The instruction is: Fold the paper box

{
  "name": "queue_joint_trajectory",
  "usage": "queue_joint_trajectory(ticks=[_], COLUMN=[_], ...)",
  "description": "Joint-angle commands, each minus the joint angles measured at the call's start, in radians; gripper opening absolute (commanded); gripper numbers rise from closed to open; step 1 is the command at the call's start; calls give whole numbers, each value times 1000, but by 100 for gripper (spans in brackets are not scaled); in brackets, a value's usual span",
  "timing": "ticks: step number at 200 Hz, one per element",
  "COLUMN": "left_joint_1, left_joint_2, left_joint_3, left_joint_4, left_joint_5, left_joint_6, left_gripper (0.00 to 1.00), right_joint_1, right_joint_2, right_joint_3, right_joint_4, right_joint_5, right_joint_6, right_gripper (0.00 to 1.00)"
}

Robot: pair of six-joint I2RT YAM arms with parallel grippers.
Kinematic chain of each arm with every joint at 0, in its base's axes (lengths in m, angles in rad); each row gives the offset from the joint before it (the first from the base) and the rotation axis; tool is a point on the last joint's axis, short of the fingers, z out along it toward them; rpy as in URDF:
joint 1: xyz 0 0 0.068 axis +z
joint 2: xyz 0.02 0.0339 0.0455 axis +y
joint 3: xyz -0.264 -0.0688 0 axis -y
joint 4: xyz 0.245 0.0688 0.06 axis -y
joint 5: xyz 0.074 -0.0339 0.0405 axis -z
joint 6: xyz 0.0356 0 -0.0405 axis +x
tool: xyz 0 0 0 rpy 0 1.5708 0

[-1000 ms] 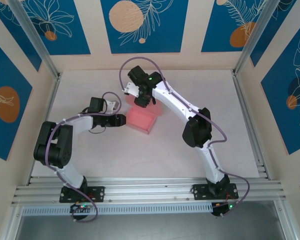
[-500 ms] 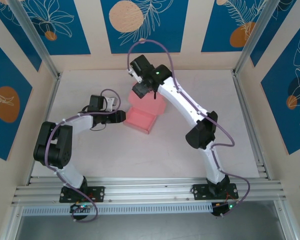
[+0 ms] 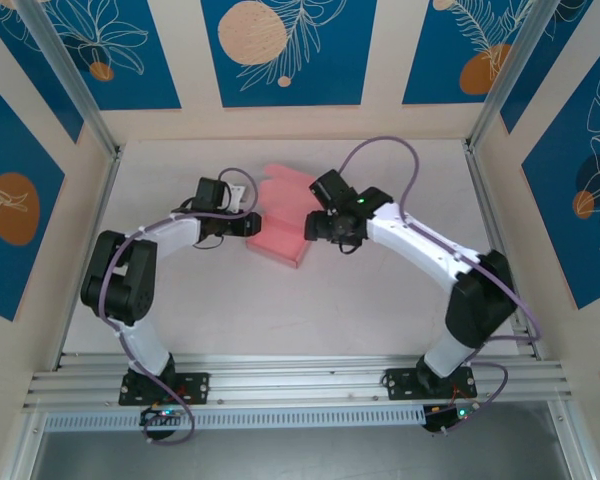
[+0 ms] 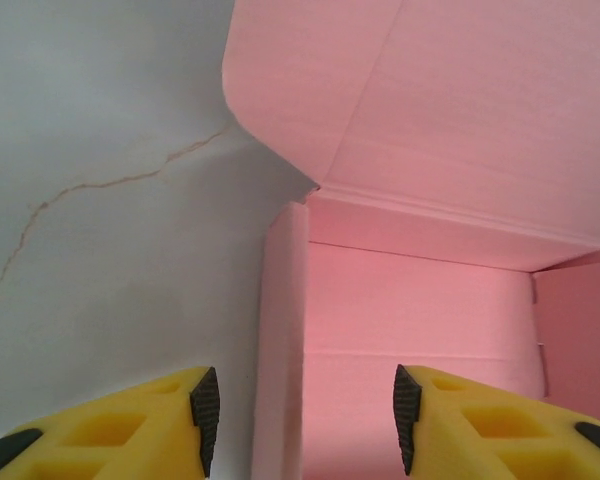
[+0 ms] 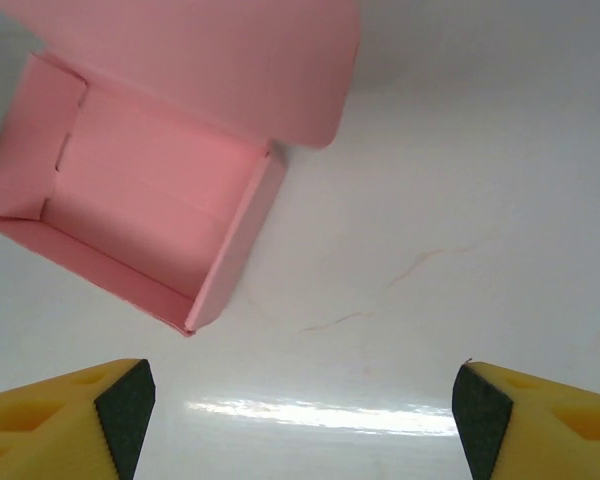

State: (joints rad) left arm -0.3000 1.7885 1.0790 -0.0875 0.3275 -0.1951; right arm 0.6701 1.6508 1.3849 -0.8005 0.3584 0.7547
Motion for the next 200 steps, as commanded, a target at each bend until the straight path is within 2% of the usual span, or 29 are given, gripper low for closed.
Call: queue_joint_trajectory(ticks=[1, 45, 80, 140, 153, 173, 200], left_joint_1=[-15, -32, -62, -92, -94, -86, -44], left_joint_2=[27, 17, -16, -146, -174, -236, -281], left_joint_3=[33, -1, -81, -286, -308, -279, -144], left_joint_4=[-41, -5, 102, 301, 321, 239, 49], left_joint_5=[-43, -25, 32, 10, 8, -38, -130], left_joint_6=[32, 2, -98, -293, -315, -262, -60], left_gripper=[49, 47, 46, 46, 50, 61, 69], right_joint_1=[5, 5, -37, -104, -118, -137, -181], right_joint_2=[62, 193, 231, 147, 115, 69, 23], right_joint_3=[-19, 41, 65, 42, 32, 30, 21], right_joint_4=[145, 171, 174, 163, 179, 198, 239], right_joint_5=[-129, -141, -167, -154, -164, -170, -218], right_joint_6=[131, 102, 36, -89, -145, -253, -376], right_gripper=[80, 80, 80, 81, 81, 80, 79])
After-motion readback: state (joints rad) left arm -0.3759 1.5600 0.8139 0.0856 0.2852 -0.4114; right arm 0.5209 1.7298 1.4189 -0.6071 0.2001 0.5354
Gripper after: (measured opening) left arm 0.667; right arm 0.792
